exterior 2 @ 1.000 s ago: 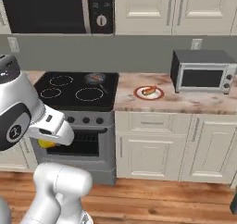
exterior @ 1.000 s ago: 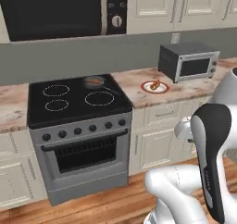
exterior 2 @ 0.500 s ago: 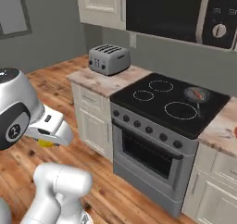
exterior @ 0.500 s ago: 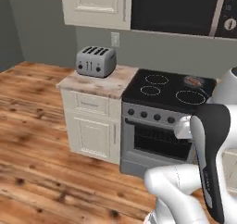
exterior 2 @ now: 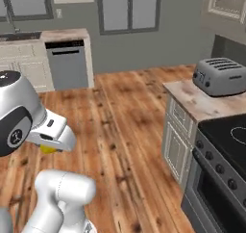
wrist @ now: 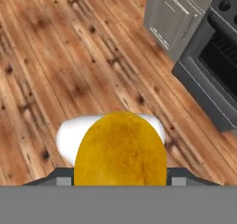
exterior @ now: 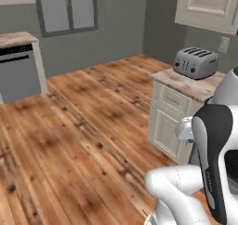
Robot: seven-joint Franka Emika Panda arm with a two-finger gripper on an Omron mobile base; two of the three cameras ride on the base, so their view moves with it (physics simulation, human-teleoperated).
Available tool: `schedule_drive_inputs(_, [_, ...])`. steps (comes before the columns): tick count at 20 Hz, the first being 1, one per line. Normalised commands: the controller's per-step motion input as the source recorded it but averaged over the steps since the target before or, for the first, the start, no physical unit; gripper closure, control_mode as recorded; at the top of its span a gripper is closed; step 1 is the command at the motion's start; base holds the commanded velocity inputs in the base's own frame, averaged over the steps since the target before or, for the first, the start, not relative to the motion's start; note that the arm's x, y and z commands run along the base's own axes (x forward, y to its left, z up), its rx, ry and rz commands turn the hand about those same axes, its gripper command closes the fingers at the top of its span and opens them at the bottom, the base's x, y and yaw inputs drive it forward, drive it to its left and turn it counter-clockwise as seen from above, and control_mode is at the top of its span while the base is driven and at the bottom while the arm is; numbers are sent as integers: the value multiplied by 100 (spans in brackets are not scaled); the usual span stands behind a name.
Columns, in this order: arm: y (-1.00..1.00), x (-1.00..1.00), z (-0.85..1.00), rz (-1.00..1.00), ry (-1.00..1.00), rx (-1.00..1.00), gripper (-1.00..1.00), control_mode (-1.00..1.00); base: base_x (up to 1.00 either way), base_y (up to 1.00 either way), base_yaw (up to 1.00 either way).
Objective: Place the cold items (mango and tomato) from the fridge in one tupperware on the dining counter. Place the warm items (kebab skewer and hot dog) in the stove area in another tupperware.
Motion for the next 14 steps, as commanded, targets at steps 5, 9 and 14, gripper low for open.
schedule_drive_inputs(5, [0, 0, 0, 0, 0, 0, 100, 100, 19, -2, 83])
schedule_drive_inputs(9, [0, 0, 0, 0, 0, 0, 100, 100, 49, 0, 82])
schedule_drive_inputs(14, [0, 0, 0, 0, 0, 0, 100, 100, 87, 14, 57])
